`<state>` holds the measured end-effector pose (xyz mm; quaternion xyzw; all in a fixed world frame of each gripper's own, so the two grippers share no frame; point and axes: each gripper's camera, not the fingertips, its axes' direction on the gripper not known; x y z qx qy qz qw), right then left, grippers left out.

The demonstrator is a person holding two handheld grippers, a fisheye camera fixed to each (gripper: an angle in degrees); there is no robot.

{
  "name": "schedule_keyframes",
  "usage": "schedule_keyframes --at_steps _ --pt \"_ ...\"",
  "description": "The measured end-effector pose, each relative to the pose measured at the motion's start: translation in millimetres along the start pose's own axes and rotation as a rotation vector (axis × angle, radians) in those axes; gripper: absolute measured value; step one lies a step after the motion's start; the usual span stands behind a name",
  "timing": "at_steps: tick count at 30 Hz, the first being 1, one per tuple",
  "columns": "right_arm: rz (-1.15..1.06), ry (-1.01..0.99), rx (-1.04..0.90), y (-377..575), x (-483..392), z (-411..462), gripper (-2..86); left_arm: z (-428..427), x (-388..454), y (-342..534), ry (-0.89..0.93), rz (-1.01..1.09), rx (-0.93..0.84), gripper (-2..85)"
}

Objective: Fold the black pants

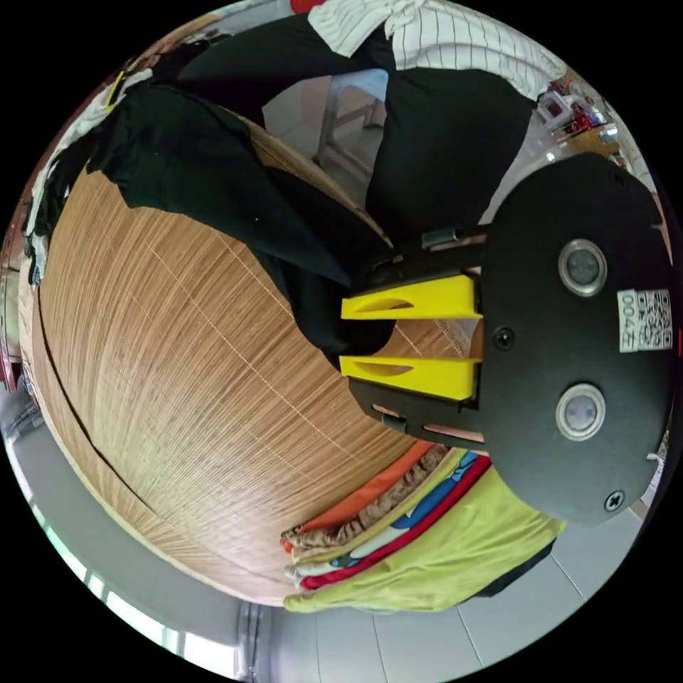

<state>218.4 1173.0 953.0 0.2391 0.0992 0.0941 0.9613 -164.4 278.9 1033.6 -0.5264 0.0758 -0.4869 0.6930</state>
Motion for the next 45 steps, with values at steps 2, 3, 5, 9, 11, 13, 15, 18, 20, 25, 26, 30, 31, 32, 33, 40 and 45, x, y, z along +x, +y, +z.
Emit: schedule_keyframes --at_steps 2,3,5,9,11,13,15,18,20,25,26,30,31,32,33,40,45 --pt "-0.078 -0.189 0.027 14 -64 -19 5.5 -12 -48 6 0.210 -0.060 0.035 7.6" --pt "-0.097 -0.231 0.027 17 -80 -23 5.5 -19 -82 14 0.363 -0.108 0.085 7.2" --pt "-0.188 -0.373 0.029 29 -147 -34 6.1 -29 -131 33 0.583 -0.191 0.196 6.2" --pt "-0.342 -0.525 0.018 38 -247 -45 7.8 -42 -209 86 0.816 -0.366 0.456 4.1" --pt "-0.455 -0.585 0.028 38 -313 -55 9.0 -46 -226 106 0.822 -0.437 0.519 3.8" --pt "-0.577 -0.613 0.045 38 -366 -65 9.8 -53 -235 131 0.846 -0.518 0.603 3.6" --pt "-0.721 -0.611 0.071 38 -421 -75 10.9 -60 -230 147 0.831 -0.549 0.629 3.4" --pt "-0.950 -0.544 0.077 35 -504 -80 11.7 -76 -205 170 0.754 -0.553 0.630 3.2" --pt "-1.074 -0.487 0.021 31 -550 -70 10.8 -83 -190 190 0.722 -0.581 0.651 2.9" --pt "-1.100 -0.395 0.024 26 -562 -63 1.6 -90 -166 270 0.794 -0.776 0.878 1.5" --pt "-1.017 -0.459 0.048 16 -539 -76 1.0 -91 -164 278 0.799 -0.794 0.905 1.3" --pt "-0.671 -0.633 0.148 -19 -413 -119 0.4 -101 -148 318 0.823 -0.842 1.056 0.5" --pt "-0.558 -0.665 0.183 -27 -359 -129 0.4 -103 -144 325 0.840 -0.850 1.097 0.4" --pt "-0.449 -0.678 0.217 -32 -303 -136 0.5 -104 -143 328 0.851 -0.850 1.114 0.4" --pt "-0.397 -0.676 0.232 -33 -274 -138 0.6 -104 -140 331 0.874 -0.847 1.141 0.3" --pt "0.049 -0.327 0.270 -12 10 -115 3.0 -97 -126 331 0.970 -0.895 1.130 0.2" --pt "0.309 -0.213 0.154 8 98 -82 7.4 -103 -124 334 0.934 -0.938 1.111 0.2"
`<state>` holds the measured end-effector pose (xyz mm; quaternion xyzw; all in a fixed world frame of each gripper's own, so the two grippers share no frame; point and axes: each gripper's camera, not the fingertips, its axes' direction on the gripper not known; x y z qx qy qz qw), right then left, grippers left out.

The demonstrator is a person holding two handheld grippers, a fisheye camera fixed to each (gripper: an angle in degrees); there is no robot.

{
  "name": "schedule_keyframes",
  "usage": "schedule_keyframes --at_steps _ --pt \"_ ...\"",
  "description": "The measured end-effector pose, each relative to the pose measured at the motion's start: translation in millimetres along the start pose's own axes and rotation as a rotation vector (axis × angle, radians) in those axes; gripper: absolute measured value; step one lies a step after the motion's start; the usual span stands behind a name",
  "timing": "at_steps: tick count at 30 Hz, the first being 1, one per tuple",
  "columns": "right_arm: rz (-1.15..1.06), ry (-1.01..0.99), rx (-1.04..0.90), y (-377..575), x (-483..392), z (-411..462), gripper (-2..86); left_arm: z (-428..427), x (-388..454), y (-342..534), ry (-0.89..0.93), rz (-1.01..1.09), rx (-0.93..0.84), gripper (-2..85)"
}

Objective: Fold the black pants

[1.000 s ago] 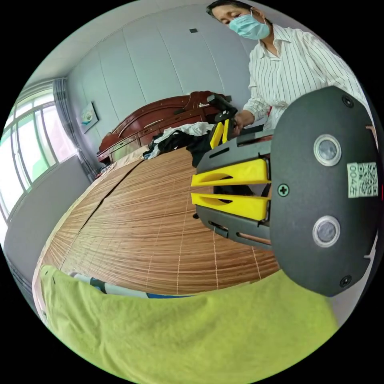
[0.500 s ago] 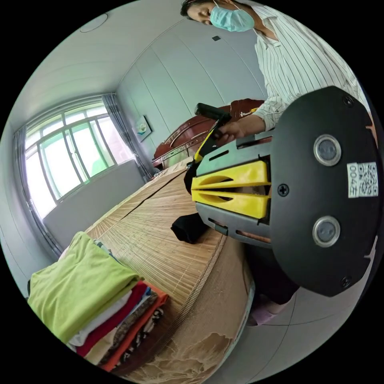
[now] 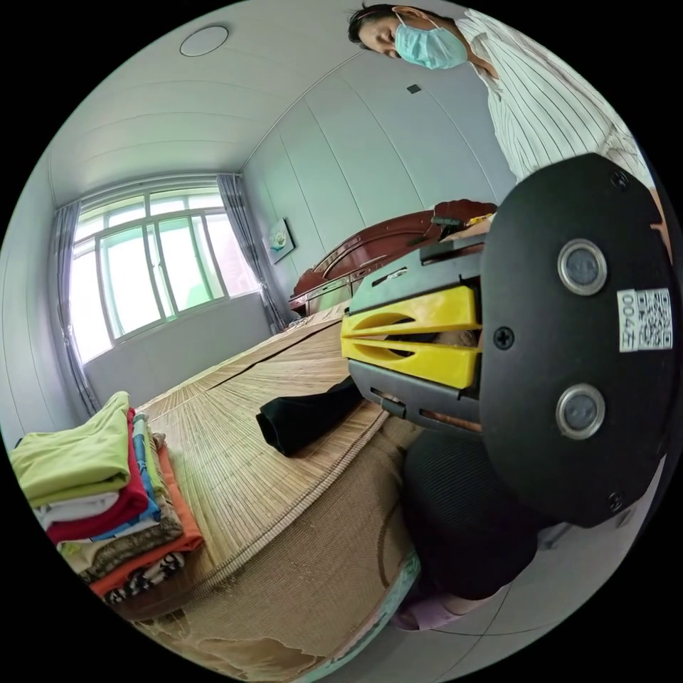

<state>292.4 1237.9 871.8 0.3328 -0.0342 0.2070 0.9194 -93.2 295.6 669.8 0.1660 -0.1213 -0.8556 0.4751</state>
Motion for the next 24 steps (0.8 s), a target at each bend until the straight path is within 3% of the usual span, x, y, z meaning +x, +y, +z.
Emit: schedule_keyframes --at_steps 3,4,8,13,21,24 --pt "-0.114 -0.059 0.094 25 -46 -9 6.9 -9 3 -6 -0.030 -0.005 0.006 0.2" --pt "-0.210 -0.189 0.068 39 -82 -1 6.7 -11 2 -7 -0.033 -0.019 0.000 0.2" --pt "-0.485 -0.562 -0.195 101 -242 72 8.0 -25 -2 -10 -0.048 -0.065 0.039 0.2" --pt "-0.622 -0.734 -0.412 134 -398 155 8.6 -39 5 -14 -0.066 -0.075 0.035 0.2" --pt "-0.735 -0.668 -0.652 146 -546 254 10.6 -72 -4 -24 -0.022 -0.129 0.078 0.2" --pt "-0.737 -0.654 -0.694 160 -567 273 5.3 -81 -8 -29 0.003 -0.148 0.082 0.3"
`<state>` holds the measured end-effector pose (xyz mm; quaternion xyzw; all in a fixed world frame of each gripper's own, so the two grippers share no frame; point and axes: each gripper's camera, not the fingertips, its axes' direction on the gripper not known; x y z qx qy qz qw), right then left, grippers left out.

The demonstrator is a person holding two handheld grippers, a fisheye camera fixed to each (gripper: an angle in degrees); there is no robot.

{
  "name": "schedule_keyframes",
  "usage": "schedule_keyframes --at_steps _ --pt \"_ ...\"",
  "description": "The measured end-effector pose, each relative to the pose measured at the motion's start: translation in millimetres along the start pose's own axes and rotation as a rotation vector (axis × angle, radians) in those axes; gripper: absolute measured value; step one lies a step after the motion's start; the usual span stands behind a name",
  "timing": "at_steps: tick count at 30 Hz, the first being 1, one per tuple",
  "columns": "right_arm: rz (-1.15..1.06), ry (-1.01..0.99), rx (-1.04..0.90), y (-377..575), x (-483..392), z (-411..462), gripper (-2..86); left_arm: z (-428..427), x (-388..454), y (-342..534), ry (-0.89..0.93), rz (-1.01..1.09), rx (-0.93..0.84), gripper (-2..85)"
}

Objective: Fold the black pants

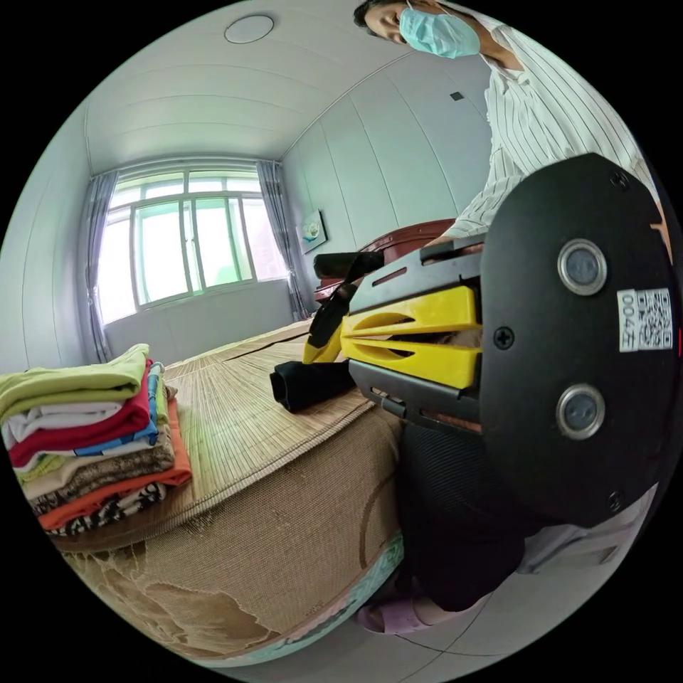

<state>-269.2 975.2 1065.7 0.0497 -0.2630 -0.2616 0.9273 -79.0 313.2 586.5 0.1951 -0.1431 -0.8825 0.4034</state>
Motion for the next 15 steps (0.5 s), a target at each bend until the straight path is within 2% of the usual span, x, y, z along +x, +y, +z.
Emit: schedule_keyframes --at_steps 2,8,15 --pt "-0.012 0.021 0.040 1 -10 8 2.3 -5 -1 -3 0.005 -0.012 0.000 0.4" --pt "-0.224 0.061 0.178 51 -94 -4 2.8 -19 -7 -12 -0.023 -0.085 -0.006 1.5" --pt "-0.468 0.062 0.058 129 -168 48 8.4 -42 -25 -11 0.041 -0.190 0.029 1.9"
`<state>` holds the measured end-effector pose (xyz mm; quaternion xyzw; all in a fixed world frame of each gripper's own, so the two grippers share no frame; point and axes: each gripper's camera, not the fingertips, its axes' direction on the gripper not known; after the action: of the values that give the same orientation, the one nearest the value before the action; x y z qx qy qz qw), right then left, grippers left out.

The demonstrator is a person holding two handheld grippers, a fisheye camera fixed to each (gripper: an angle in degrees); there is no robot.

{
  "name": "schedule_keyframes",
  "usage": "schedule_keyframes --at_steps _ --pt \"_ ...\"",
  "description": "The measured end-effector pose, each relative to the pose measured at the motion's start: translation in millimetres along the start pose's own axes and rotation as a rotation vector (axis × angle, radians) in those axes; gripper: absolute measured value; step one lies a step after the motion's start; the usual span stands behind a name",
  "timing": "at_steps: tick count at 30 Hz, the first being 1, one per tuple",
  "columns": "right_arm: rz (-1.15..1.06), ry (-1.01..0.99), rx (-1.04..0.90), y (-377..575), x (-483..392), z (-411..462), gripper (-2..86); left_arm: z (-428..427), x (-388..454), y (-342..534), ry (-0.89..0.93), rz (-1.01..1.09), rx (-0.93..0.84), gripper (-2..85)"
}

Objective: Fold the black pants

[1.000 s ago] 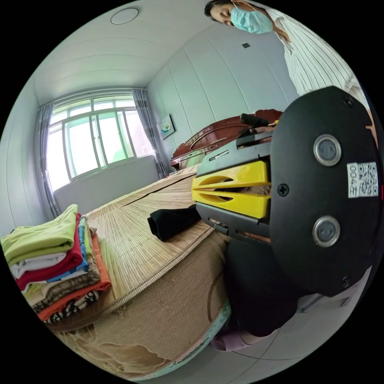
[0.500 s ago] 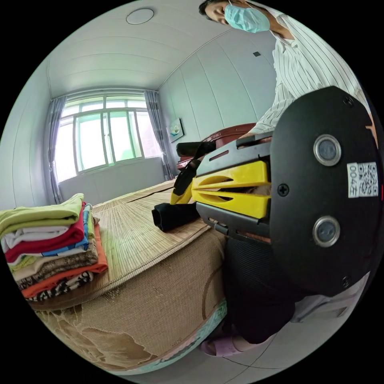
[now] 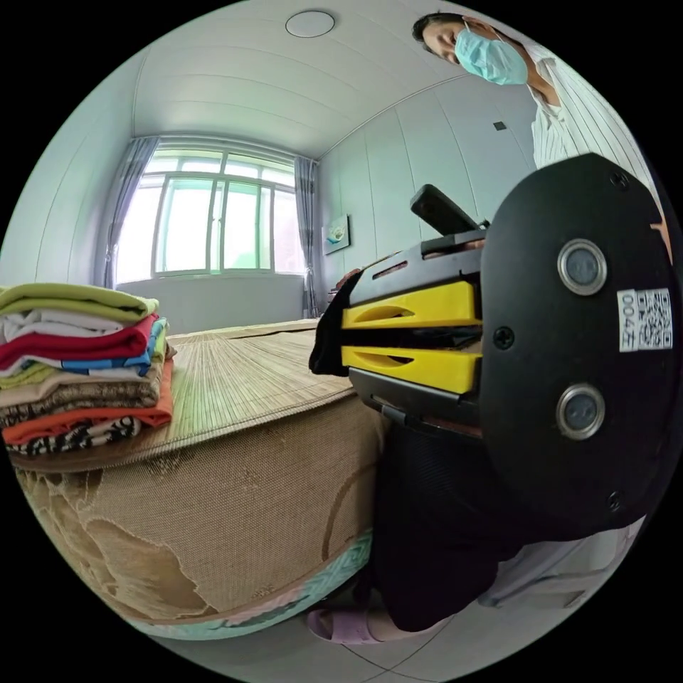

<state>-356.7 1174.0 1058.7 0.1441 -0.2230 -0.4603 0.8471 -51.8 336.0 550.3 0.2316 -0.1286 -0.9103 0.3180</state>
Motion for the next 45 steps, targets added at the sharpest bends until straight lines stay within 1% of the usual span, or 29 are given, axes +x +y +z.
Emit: schedule_keyframes --at_steps 2,6,9,11,13,14,15,17,22,24,26,29,32,36,37,39,40,41,42,44,45 --pt "0.010 -0.065 0.014 10 -6 4 8.7 -7 -6 0 0.027 -0.023 0.006 1.9" --pt "0.017 -0.093 0.012 14 -3 4 6.6 -13 -18 -3 0.089 -0.055 -0.010 2.1" --pt "0.096 -0.009 0.080 10 18 -13 5.5 -15 -19 -3 0.110 -0.041 -0.028 2.3" --pt "0.217 0.094 0.110 8 49 -19 4.0 -16 -21 -3 0.122 -0.032 -0.039 2.4" --pt "0.271 0.214 0.091 3 68 -13 4.0 -17 -25 0 0.139 -0.033 -0.045 2.6" --pt "0.271 0.268 0.037 -3 76 -3 4.7 -17 -26 1 0.141 -0.034 -0.044 2.7" --pt "0.259 0.285 -0.001 -7 78 4 5.3 -18 -28 3 0.143 -0.033 -0.045 2.7" --pt "0.178 0.297 -0.151 -18 77 37 7.1 -17 -30 6 0.144 -0.031 -0.049 2.8" --pt "-0.042 0.376 -0.309 -26 41 91 7.7 -9 -36 18 0.139 -0.011 -0.075 2.7" --pt "-0.074 0.396 -0.304 -29 35 100 6.7 -4 -38 23 0.137 -0.005 -0.081 2.5" --pt "-0.061 0.385 -0.296 -35 36 105 3.9 1 -40 29 0.131 0.004 -0.089 2.2" --pt "-0.059 0.405 -0.282 -39 41 109 3.0 16 -37 33 0.121 0.049 -0.123 1.7" --pt "-0.016 0.475 -0.234 -49 55 103 2.8 43 -27 27 0.077 0.145 -0.173 1.0" --pt "0.075 0.580 -0.156 -70 83 88 3.4 89 -12 -4 0.064 0.252 -0.217 0.8" --pt "0.102 0.593 -0.146 -77 93 86 3.7 99 -10 -12 0.034 0.276 -0.220 0.8" --pt "0.120 0.574 -0.190 -88 109 92 5.7 111 -10 -19 -0.054 0.303 -0.224 0.7" --pt "0.129 0.569 -0.259 -93 120 99 6.3 115 -12 -19 -0.121 0.314 -0.222 0.6" --pt "0.143 0.592 -0.294 -96 127 101 6.3 116 -13 -18 -0.150 0.313 -0.218 0.5" --pt "0.151 0.605 -0.283 -98 129 98 6.0 116 -13 -12 -0.191 0.327 -0.207 0.4" --pt "0.215 0.588 -0.151 -100 129 73 4.0 117 -11 5 -0.243 0.372 -0.185 0.3" --pt "0.227 0.571 -0.116 -101 128 68 3.3 126 -8 17 -0.285 0.419 -0.192 0.2"
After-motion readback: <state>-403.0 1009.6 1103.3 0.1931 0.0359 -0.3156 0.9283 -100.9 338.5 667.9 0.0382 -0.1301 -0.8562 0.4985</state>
